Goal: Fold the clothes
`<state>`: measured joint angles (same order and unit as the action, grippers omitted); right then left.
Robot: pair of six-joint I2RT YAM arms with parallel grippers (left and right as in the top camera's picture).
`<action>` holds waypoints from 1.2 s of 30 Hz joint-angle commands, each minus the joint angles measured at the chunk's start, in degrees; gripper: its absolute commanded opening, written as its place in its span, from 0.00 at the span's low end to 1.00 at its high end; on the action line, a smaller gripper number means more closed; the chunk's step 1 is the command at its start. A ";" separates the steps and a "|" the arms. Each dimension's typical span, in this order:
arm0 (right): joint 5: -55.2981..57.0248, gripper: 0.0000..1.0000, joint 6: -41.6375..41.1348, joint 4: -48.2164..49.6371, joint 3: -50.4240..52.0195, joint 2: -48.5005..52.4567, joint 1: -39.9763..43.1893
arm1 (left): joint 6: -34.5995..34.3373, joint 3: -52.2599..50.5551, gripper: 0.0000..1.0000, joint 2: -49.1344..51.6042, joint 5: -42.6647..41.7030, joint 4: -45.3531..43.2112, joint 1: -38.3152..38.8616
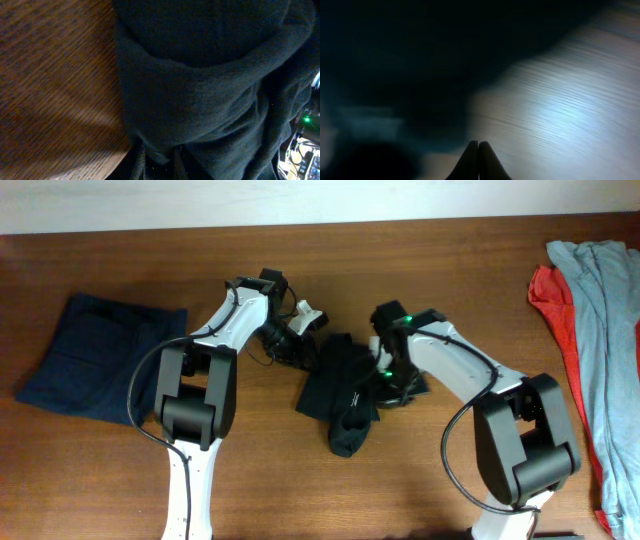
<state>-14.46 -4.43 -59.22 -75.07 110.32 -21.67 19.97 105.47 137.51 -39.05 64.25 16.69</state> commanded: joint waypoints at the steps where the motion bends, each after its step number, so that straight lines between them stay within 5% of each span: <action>1: -18.43 0.08 9.55 5.46 -1.03 -2.49 -5.73 | 0.26 -0.44 0.20 1.84 -0.22 -0.42 -0.02; 4: -9.97 0.16 8.02 11.91 -1.03 -1.90 -10.51 | 0.26 -0.44 0.20 1.84 -0.22 -0.39 -0.02; 18: 13.18 0.12 3.91 23.04 -1.01 0.31 -8.90 | -1.05 -0.42 0.20 1.84 -0.22 -0.85 -0.09; 22: 20.33 0.08 -1.14 17.97 -1.01 1.16 -5.60 | -1.07 -0.42 0.20 1.84 -0.24 -0.68 -0.13; 27: 30.01 0.04 -10.36 -0.11 -5.05 -1.38 1.60 | -1.05 -0.42 0.20 1.84 -0.24 -0.59 -0.13; 31: 23.41 0.04 -8.76 -5.18 -8.79 -3.78 5.16 | -1.05 -0.42 0.20 1.84 -0.22 -0.57 -0.24; 36: -16.09 0.05 11.78 -1.81 -9.57 -4.42 1.27 | -1.05 -0.42 0.20 1.84 -0.24 -0.37 -0.24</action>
<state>-9.17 -2.94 -62.30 -83.99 107.15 -17.04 19.29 105.47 137.60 -39.09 63.86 16.64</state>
